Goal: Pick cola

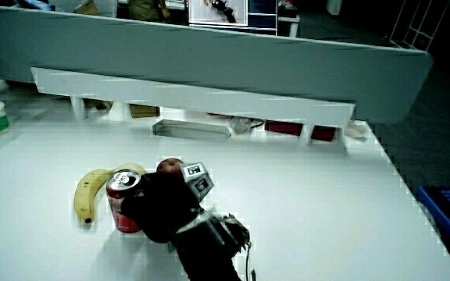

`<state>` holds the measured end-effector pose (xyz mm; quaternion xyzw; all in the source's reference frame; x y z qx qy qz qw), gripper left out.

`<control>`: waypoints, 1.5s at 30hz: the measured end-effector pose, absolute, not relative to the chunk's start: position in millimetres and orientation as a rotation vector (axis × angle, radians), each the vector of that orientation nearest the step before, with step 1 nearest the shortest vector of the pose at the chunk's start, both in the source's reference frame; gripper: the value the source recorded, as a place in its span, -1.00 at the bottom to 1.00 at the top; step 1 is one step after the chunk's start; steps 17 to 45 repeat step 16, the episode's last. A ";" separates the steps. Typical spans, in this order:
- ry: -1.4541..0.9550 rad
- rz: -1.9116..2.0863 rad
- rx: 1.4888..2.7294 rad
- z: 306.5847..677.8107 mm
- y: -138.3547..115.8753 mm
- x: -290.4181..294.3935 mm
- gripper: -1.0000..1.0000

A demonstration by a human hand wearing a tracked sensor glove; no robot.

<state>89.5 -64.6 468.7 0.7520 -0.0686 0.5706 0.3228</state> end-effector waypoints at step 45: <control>-0.192 1.517 1.978 427.3 -43.8 128.5 1.00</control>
